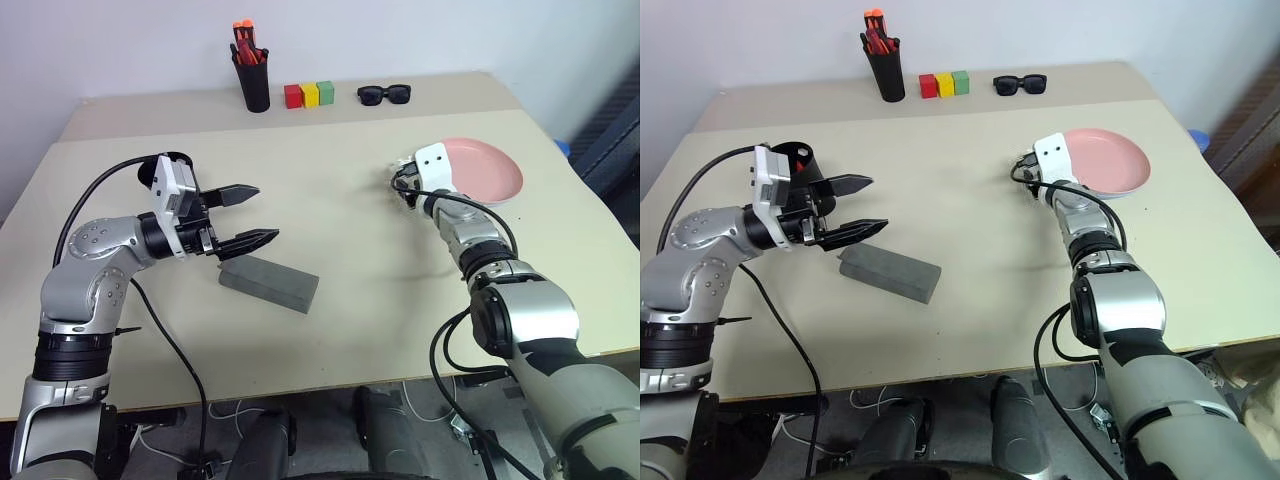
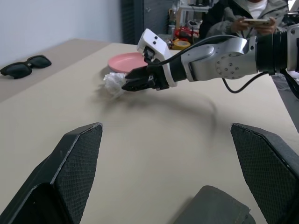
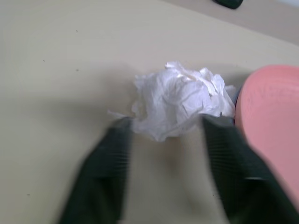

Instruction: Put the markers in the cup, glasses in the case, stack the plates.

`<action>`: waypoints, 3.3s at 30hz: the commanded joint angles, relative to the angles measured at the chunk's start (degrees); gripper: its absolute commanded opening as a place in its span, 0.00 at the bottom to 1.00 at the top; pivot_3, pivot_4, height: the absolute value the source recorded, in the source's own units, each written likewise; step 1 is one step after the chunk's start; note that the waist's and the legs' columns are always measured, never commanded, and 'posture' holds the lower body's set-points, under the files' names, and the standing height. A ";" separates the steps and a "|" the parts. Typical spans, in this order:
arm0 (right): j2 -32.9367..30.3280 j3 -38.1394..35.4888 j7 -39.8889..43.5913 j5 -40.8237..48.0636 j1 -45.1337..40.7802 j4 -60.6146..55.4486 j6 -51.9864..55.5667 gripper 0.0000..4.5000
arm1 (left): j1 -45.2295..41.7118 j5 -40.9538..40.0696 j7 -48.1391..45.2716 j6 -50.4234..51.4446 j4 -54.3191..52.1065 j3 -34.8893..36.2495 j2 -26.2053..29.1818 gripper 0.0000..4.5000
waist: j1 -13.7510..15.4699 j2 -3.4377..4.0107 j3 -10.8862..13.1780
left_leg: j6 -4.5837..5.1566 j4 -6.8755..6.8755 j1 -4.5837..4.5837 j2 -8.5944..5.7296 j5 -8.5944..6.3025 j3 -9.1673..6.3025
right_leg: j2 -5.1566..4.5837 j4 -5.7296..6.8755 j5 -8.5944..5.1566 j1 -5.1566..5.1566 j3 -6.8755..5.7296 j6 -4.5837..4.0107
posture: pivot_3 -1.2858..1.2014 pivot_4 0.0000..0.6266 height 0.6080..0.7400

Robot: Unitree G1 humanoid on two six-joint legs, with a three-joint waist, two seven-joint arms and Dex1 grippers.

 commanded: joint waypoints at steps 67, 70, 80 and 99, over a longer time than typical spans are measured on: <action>2.21 -0.60 -1.17 -0.79 -3.07 0.67 3.90 0.99 | 0.18 -2.01 4.67 0.54 -4.03 1.89 -0.68 1.00 | 0.00 0.00 0.00 | -0.01 0.00 -0.01 0.00 0.00 0.00 | 0.00 0.03 0.00 -0.03 0.02 0.00 | 0.52 0.24 1.00; 2.80 -0.93 -1.58 -0.85 -3.31 0.83 4.48 0.70 | 0.14 -2.11 5.04 0.83 -4.63 2.12 -0.43 1.00 | 0.01 0.00 0.00 | -0.01 0.00 -0.01 0.00 0.00 0.00 | 0.00 0.04 0.00 -0.03 0.02 -0.01 | 0.52 0.24 1.00; 2.88 -0.35 -2.71 -2.06 -3.50 0.82 4.73 0.01 | 0.82 -2.74 6.05 1.26 -5.70 2.94 0.06 1.00 | -0.01 0.00 0.00 | -0.01 0.01 -0.01 0.00 0.00 0.01 | 0.01 0.04 0.00 -0.03 0.03 -0.01 | 0.52 0.24 1.00; -9.93 -7.08 5.18 6.75 -0.38 -10.78 0.23 0.17 | 0.37 -2.58 6.65 -0.79 -4.34 1.38 -2.50 1.00 | 0.40 -0.04 -0.02 | 0.00 0.01 -0.04 -0.01 0.00 0.00 | 0.00 0.00 0.00 -0.01 0.02 0.00 | 0.52 0.24 1.00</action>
